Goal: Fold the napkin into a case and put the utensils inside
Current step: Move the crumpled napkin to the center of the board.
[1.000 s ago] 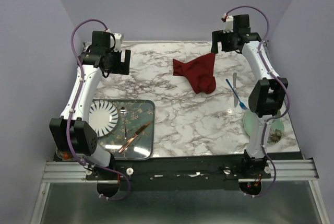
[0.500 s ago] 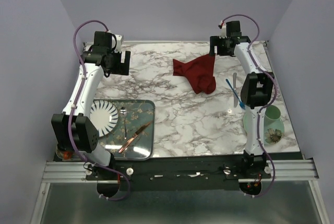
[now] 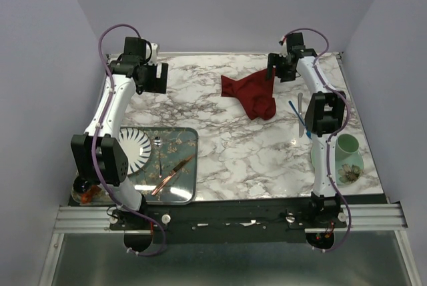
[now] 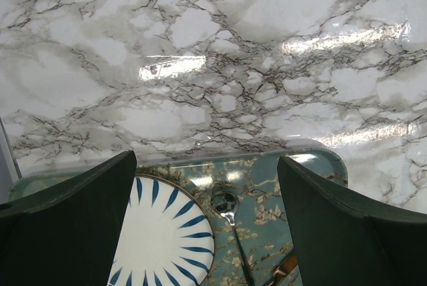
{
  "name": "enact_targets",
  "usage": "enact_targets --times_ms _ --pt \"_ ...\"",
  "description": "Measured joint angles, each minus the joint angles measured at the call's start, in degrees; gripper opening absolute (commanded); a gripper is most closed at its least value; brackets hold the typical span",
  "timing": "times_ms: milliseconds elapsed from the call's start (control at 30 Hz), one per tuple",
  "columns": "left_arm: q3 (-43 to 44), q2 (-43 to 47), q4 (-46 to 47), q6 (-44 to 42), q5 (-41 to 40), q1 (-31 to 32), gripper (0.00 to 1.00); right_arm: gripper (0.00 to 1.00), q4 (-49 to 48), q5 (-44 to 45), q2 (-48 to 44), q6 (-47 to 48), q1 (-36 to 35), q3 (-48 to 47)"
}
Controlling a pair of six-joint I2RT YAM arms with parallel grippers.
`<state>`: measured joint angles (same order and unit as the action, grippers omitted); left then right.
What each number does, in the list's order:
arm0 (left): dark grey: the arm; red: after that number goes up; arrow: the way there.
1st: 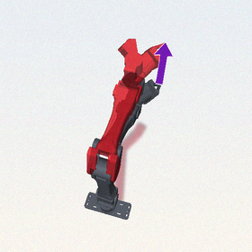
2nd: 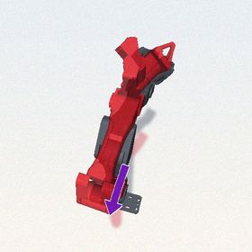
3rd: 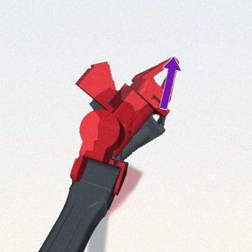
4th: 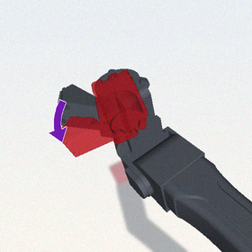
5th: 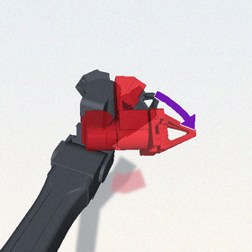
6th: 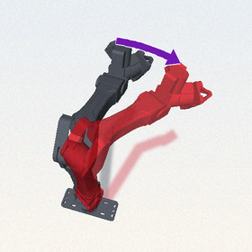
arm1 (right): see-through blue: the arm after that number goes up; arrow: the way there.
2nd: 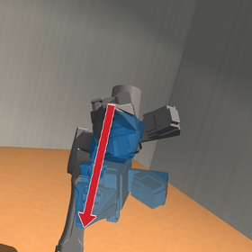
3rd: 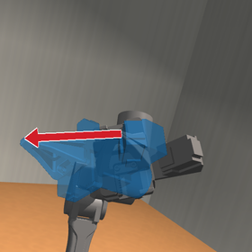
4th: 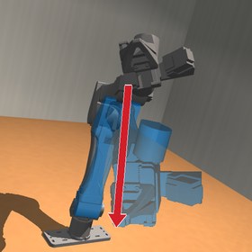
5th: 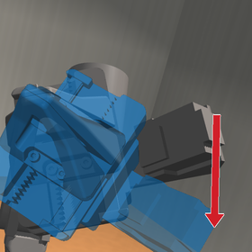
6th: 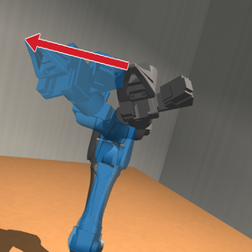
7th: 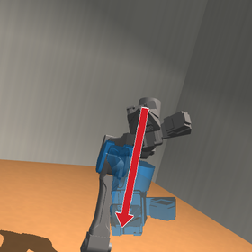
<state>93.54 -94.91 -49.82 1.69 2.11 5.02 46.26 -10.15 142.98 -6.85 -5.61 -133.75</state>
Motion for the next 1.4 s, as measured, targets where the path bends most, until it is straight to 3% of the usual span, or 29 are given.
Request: enact_targets --times_ms 433,533,567,667,733,967,1000,1033,1067,1100,1167,1400 --pt "1.62 -1.88 -0.72 0.52 -0.81 0.00 0.99 0.67 4.79 -3.87 4.66 -4.35 0.09 -3.61" --pt "1.62 -1.88 -0.72 0.52 -1.57 0.00 0.99 0.52 5.44 -4.24 4.70 -4.68 0.09 -3.61" --pt "1.62 -1.88 -0.74 0.52 -1.70 0.00 0.99 0.35 5.55 -4.33 4.70 -4.94 0.09 -3.61" --pt "1.64 -1.95 -0.85 0.52 -2.54 0.00 0.99 0.01 5.95 -4.79 4.83 -4.61 0.09 -3.72" --pt "1.88 -2.23 -0.98 0.50 -3.02 0.00 0.99 0.01 6.14 -5.25 4.98 -5.20 0.09 -3.76" --pt "2.64 -3.48 -1.09 0.48 -3.23 0.00 0.99 0.01 6.29 -8.15 5.22 -2.58 0.09 -5.05" --pt "2.67 -3.58 -1.11 0.44 -3.23 0.00 0.99 0.07 5.84 -8.35 4.85 -1.90 0.09 -4.98" --pt "2.67 -3.67 -1.11 0.39 -3.23 0.00 0.99 0.22 5.42 -8.41 4.17 -1.25 0.09 -4.42" --pt "2.67 -3.67 -1.16 0.28 -3.21 0.00 0.99 0.51 5.01 -8.39 3.52 -0.87 0.09 -3.72" --pt "2.67 -3.67 -1.18 0.22 -3.21 0.00 0.99 0.59 4.79 -8.33 2.47 -0.35 0.09 -2.97" --pt "2.93 -3.67 -1.31 0.09 -3.17 0.00 0.99 0.70 4.85 -8.02 0.24 0.04 0.09 -1.49" --pt "3.54 -3.69 -1.33 0.13 -3.13 0.00 0.99 0.76 5.18 -7.56 -9.64 -1.68 0.09 10.60"
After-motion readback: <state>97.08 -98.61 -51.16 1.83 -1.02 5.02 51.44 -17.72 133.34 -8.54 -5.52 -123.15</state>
